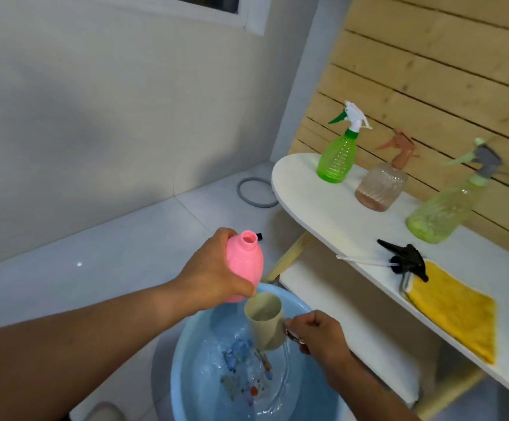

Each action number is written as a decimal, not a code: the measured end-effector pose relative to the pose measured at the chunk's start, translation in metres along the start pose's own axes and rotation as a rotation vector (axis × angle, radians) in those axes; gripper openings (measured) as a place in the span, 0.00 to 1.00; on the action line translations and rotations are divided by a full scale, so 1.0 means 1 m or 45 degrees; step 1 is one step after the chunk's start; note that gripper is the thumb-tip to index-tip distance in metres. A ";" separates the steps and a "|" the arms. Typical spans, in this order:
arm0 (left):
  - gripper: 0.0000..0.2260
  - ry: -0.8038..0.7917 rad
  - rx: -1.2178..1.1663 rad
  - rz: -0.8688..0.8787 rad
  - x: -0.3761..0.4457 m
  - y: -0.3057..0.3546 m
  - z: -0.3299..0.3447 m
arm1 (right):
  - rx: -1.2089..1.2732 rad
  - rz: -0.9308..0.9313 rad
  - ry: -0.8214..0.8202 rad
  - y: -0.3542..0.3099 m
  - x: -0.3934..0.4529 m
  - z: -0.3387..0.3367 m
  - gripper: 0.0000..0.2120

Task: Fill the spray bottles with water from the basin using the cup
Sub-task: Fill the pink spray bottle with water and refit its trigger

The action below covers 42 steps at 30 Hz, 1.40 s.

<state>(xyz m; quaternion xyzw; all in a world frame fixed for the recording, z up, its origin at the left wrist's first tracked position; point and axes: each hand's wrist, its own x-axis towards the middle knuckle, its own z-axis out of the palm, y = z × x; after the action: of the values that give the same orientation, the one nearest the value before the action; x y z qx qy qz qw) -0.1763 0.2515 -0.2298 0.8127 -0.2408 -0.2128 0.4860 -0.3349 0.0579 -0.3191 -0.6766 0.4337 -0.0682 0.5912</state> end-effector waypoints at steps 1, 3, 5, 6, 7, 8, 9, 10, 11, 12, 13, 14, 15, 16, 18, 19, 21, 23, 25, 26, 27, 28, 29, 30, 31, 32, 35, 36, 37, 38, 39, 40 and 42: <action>0.40 0.014 0.003 -0.002 0.000 0.000 -0.001 | -0.014 -0.034 0.016 -0.010 -0.007 -0.010 0.11; 0.40 0.033 0.013 -0.011 0.000 0.000 -0.003 | -0.015 -0.097 0.045 -0.030 -0.021 -0.028 0.11; 0.40 0.043 0.021 -0.018 -0.001 0.000 -0.005 | 0.006 -0.148 0.059 -0.049 -0.034 -0.044 0.12; 0.40 0.045 0.025 -0.023 -0.001 0.001 -0.005 | 0.013 -0.174 0.068 -0.059 -0.040 -0.051 0.12; 0.40 0.043 0.031 -0.032 -0.002 0.000 -0.005 | 0.018 -0.200 0.076 -0.068 -0.045 -0.057 0.12; 0.40 0.038 0.036 -0.042 -0.002 -0.001 -0.004 | 0.025 -0.226 0.085 -0.078 -0.050 -0.062 0.12; 0.39 0.030 0.039 -0.044 -0.003 -0.001 -0.004 | 0.036 -0.258 0.093 -0.089 -0.057 -0.067 0.12; 0.39 0.018 0.043 -0.048 -0.004 -0.002 -0.002 | 0.048 -0.289 0.098 -0.098 -0.062 -0.070 0.13; 0.39 0.003 0.042 -0.050 -0.005 -0.003 -0.001 | 0.055 -0.322 0.106 -0.107 -0.067 -0.073 0.13; 0.38 -0.016 0.037 -0.046 -0.006 -0.002 0.000 | 0.062 -0.365 0.115 -0.116 -0.073 -0.076 0.14; 0.38 -0.038 0.034 -0.042 -0.008 -0.003 0.002 | 0.066 -0.410 0.119 -0.123 -0.077 -0.077 0.14; 0.38 -0.062 0.037 -0.032 -0.008 -0.003 0.004 | 0.072 -0.455 0.127 -0.130 -0.081 -0.079 0.14; 0.38 -0.089 0.043 -0.023 -0.009 -0.003 0.006 | 0.079 -0.497 0.138 -0.136 -0.083 -0.080 0.14; 0.38 -0.112 0.052 -0.016 -0.010 -0.003 0.008 | 0.083 -0.536 0.149 -0.141 -0.085 -0.079 0.13; 0.39 -0.151 0.069 0.001 -0.011 -0.002 0.014 | 0.075 -0.614 0.171 -0.149 -0.088 -0.079 0.10; 0.39 -0.168 0.080 0.011 -0.012 -0.002 0.016 | 0.058 -0.642 0.179 -0.153 -0.088 -0.078 0.10; 0.39 -0.196 0.109 0.036 -0.012 -0.001 0.021 | 0.031 -0.680 0.195 -0.157 -0.088 -0.076 0.11; 0.40 -0.209 0.135 0.056 -0.012 0.000 0.024 | 0.012 -0.711 0.214 -0.158 -0.087 -0.075 0.12; 0.41 -0.218 0.147 0.073 -0.011 0.001 0.027 | -0.019 -0.750 0.230 -0.159 -0.087 -0.073 0.11; 0.41 -0.222 0.154 0.078 -0.010 0.001 0.028 | -0.044 -0.771 0.236 -0.160 -0.088 -0.072 0.11; 0.41 -0.225 0.161 0.084 -0.010 0.002 0.028 | -0.070 -0.793 0.241 -0.161 -0.089 -0.071 0.11; 0.41 -0.229 0.167 0.087 -0.009 0.001 0.029 | -0.097 -0.809 0.249 -0.161 -0.089 -0.070 0.10; 0.41 -0.230 0.172 0.091 -0.009 0.001 0.030 | -0.125 -0.822 0.261 -0.161 -0.090 -0.069 0.10; 0.41 -0.232 0.174 0.094 -0.008 0.001 0.030 | -0.151 -0.831 0.275 -0.162 -0.091 -0.068 0.10; 0.41 -0.232 0.176 0.097 -0.008 0.001 0.030 | -0.175 -0.838 0.287 -0.162 -0.092 -0.067 0.10; 0.41 -0.234 0.178 0.101 -0.008 0.001 0.031 | -0.198 -0.845 0.295 -0.162 -0.093 -0.067 0.09; 0.41 -0.245 0.189 0.112 -0.007 0.000 0.032 | -0.269 -0.874 0.312 -0.162 -0.096 -0.067 0.09; 0.41 -0.250 0.192 0.116 -0.007 0.001 0.032 | -0.291 -0.881 0.322 -0.162 -0.097 -0.067 0.09; 0.42 -0.254 0.195 0.119 -0.007 0.001 0.032 | -0.313 -0.889 0.332 -0.162 -0.099 -0.067 0.09; 0.42 -0.257 0.198 0.120 -0.007 0.001 0.032 | -0.335 -0.895 0.341 -0.162 -0.100 -0.067 0.09; 0.42 -0.259 0.201 0.122 -0.007 0.002 0.033 | -0.353 -0.903 0.347 -0.163 -0.101 -0.066 0.09; 0.42 -0.258 0.205 0.124 -0.007 0.002 0.033 | -0.366 -0.910 0.353 -0.163 -0.102 -0.066 0.09; 0.41 -0.256 0.211 0.129 -0.007 0.001 0.034 | -0.384 -0.918 0.363 -0.163 -0.104 -0.067 0.09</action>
<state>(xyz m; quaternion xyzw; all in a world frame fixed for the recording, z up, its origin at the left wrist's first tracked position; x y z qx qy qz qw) -0.2015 0.2318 -0.2426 0.8114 -0.3458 -0.2479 0.4008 -0.3565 0.0655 -0.1165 -0.8479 0.2517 -0.2995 0.3579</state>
